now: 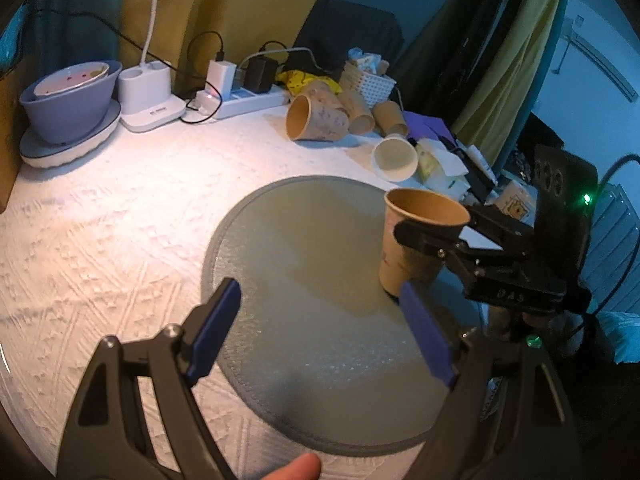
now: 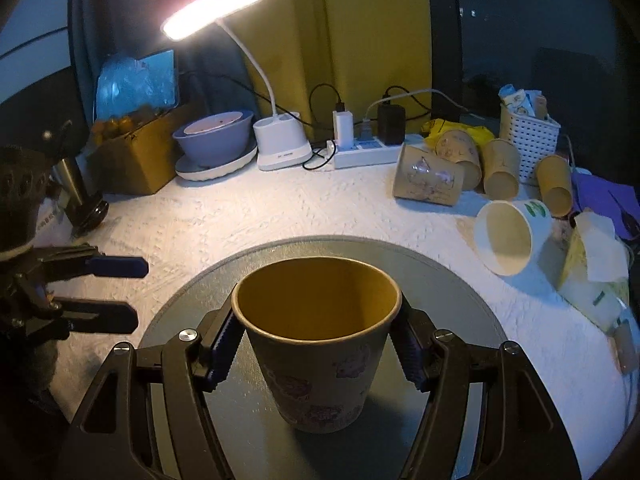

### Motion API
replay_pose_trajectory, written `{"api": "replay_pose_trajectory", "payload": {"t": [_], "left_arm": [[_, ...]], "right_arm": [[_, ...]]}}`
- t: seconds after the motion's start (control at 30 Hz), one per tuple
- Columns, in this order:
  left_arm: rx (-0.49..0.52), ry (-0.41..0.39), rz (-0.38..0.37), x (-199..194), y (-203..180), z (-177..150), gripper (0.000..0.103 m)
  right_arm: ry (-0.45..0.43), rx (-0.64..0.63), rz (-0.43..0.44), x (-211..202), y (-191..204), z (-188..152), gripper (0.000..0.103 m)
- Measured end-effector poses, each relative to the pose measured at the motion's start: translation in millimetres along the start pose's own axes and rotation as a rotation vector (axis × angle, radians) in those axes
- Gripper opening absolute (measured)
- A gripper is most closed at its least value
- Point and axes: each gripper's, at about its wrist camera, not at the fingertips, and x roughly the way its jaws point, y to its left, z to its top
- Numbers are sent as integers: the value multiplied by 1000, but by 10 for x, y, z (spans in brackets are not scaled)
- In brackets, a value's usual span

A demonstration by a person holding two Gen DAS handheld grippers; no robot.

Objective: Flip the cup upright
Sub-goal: 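Lower the upright brown cup onto the grey mat with the right gripper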

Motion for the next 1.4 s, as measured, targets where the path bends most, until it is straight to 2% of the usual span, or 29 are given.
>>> {"api": "replay_pose_trajectory", "payload": {"t": [0.27,0.7,0.93,1.03,1.23,1.4], "left_arm": [[18,3,2,19,-93,-9,83],[62,-4,51,48,-266,-89,83],[69,-3,56,8,-329,-172,83],[70,-6,59,-12,-350,-193,83],[80,-20,49,-98,-419,-260,83],[93,-30,43,-156,-469,-306,89]], "right_arm": [[-17,15,-13,-134,-56,-115,69],[-20,14,-31,-252,-33,-271,69],[5,14,-63,-229,-8,-321,71],[7,8,-76,-244,16,-343,77],[8,3,-100,-306,62,-389,80],[10,4,-111,-377,116,-434,80]]}}
